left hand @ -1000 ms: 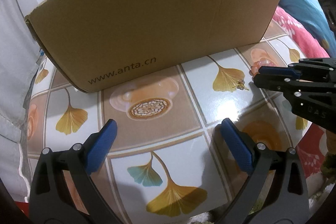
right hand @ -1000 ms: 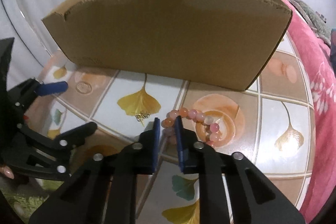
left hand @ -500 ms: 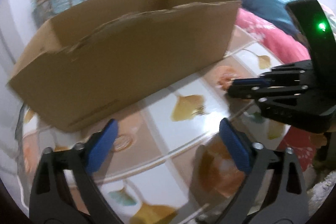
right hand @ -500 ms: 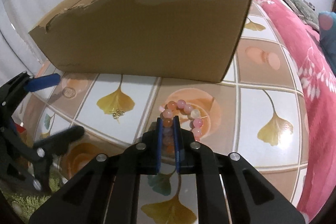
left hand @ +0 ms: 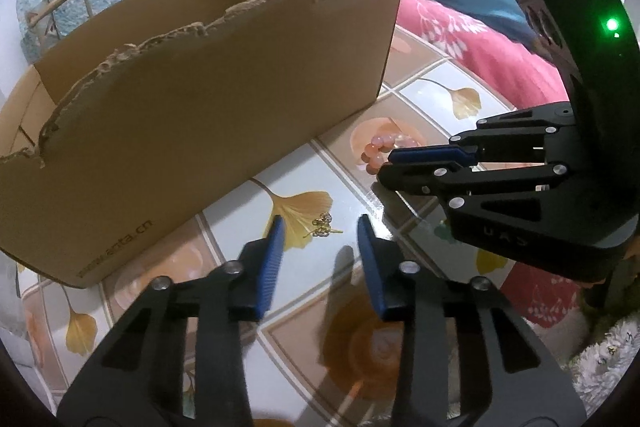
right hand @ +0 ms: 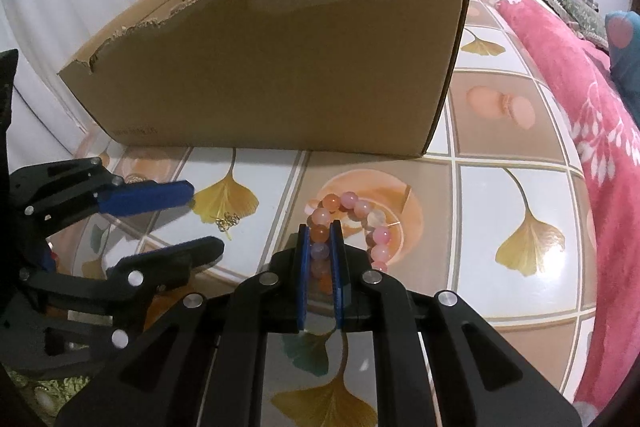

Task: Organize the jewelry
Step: 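Close the right tool on the bead bracelet while the left tool grasps the gold charm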

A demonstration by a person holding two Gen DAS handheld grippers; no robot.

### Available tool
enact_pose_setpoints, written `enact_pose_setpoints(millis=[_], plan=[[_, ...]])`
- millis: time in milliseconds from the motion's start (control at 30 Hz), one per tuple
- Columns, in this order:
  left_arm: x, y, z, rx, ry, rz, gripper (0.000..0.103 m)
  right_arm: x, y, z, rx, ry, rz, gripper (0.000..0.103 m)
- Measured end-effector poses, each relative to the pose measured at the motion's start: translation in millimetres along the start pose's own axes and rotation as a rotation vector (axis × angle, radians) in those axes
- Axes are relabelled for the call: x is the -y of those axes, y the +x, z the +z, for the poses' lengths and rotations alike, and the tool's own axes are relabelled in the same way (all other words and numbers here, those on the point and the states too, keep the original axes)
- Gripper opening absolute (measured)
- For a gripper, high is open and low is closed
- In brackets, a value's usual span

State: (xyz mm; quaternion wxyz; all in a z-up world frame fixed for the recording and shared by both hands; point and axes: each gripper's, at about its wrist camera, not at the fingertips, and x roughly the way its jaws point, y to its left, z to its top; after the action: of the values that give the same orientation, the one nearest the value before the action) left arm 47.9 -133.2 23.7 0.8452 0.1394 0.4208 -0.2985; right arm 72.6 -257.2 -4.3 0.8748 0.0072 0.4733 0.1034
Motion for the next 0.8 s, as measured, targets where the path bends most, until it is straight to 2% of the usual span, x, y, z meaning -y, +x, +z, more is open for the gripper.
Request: enact_pose_setpoints(millis=[400, 567, 800], plan=[[4.5, 13.0, 5.6, -0.058, 0.02, 0.018, 0.029, 1.4, -3.0, -3.2, 0.008, 0.0, 0.007, 0.01], [4.4, 15.2, 5.8, -0.06, 0.025, 0.034, 0.017, 1.9, -2.7, -2.3, 0.008, 0.004, 0.011, 0.01], [2.3, 13.6, 4.9, -0.06, 0.022, 0.035, 0.005, 2.0, -3.2, -2.4, 0.009, 0.004, 0.011, 0.01]])
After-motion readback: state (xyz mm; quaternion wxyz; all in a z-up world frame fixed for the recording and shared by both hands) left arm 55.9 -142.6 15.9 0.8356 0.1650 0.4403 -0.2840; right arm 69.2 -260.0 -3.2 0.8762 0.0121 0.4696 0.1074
